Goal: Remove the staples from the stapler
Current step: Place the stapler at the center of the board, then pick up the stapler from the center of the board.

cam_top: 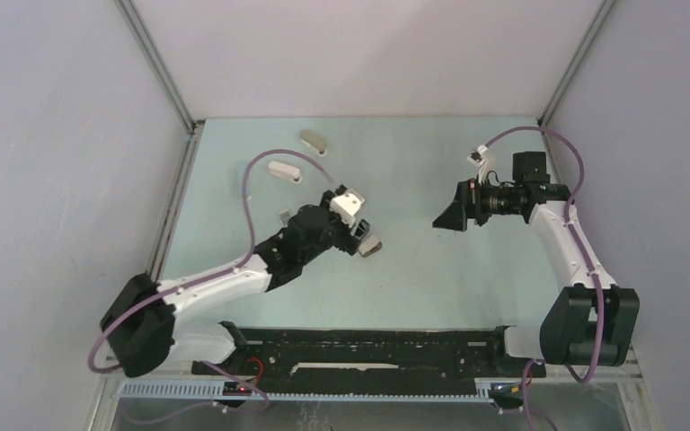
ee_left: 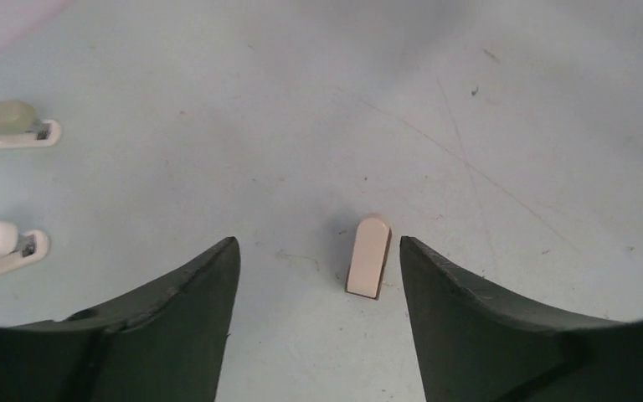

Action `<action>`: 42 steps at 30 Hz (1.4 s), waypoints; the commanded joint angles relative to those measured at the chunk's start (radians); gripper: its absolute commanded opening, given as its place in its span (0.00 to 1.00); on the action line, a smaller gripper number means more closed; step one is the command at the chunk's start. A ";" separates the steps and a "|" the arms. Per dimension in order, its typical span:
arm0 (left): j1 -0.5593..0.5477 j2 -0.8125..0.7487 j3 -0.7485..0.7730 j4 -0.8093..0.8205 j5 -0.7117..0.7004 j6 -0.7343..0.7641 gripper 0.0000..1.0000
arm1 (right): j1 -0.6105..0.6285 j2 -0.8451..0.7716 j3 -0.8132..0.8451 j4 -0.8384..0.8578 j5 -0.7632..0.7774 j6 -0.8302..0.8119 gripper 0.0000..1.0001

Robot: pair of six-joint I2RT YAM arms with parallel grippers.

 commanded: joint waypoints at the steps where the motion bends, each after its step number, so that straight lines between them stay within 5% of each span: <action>1: 0.071 -0.163 -0.091 0.073 0.018 -0.170 0.80 | 0.101 -0.021 0.041 -0.144 -0.127 -0.332 1.00; 6: 0.145 -0.342 -0.169 0.023 0.041 -0.219 0.87 | 0.352 0.080 0.200 -0.474 0.018 -0.966 1.00; 10: 0.158 -0.461 -0.187 -0.103 -0.065 -0.227 0.92 | 0.499 0.180 0.300 -0.558 0.171 -1.152 1.00; 13: 0.166 -0.561 -0.225 -0.163 -0.136 -0.288 1.00 | 0.587 0.252 0.362 -0.564 0.247 -1.174 1.00; 24: 0.180 -0.795 -0.334 -0.290 -0.199 -0.331 1.00 | 0.707 0.391 0.523 -0.473 0.347 -1.076 0.99; 42: 0.180 -0.839 -0.465 -0.160 -0.283 -0.400 1.00 | 0.747 0.533 0.628 -0.441 0.490 -1.084 0.92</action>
